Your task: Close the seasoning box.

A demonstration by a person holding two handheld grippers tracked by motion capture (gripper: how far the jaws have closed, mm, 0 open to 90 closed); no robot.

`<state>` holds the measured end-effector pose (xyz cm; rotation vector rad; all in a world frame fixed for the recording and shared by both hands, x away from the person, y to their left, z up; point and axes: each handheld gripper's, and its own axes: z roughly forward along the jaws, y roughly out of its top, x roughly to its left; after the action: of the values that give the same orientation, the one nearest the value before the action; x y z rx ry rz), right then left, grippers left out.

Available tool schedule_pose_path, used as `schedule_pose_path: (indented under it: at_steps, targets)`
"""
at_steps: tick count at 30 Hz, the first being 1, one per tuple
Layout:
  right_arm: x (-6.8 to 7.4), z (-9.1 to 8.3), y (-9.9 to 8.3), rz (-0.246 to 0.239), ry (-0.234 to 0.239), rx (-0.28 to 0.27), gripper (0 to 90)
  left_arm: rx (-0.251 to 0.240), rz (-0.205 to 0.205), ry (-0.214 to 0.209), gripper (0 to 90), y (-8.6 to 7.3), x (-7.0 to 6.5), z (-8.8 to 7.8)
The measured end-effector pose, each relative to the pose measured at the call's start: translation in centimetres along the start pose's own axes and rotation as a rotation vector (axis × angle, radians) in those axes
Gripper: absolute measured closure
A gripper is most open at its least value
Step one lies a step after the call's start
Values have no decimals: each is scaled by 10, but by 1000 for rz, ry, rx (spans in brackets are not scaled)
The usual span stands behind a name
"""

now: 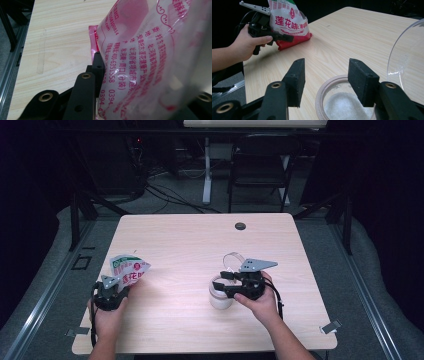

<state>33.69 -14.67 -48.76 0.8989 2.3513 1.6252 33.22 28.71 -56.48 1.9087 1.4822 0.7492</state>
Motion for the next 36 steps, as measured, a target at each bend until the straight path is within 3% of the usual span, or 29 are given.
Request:
schedule_pose_path:
  at_steps: [12, 13, 14, 16, 20, 36]
  targets:
    - [0, -3, 0, -15, -1, -12, 499, -10, -6, -6, 666, 0, -2, -1]
    - [0, -3, 0, -19, -2, -12, 499, -16, -7, -10, 642, 0, -2, -2]
    - [0, -3, 1, -19, 0, -13, 497, -21, 3, -1, 544, 1, -3, -3]
    - [0, -3, 1, -19, -2, -13, 496, -50, 29, 27, 502, 2, -6, -5]
    - [-1, -4, 1, -13, -2, -16, 486, -87, 73, 29, 378, 4, -12, -8]
    - [-2, -5, 1, -4, -7, -29, 483, -112, 63, -7, 377, 6, -19, -16]
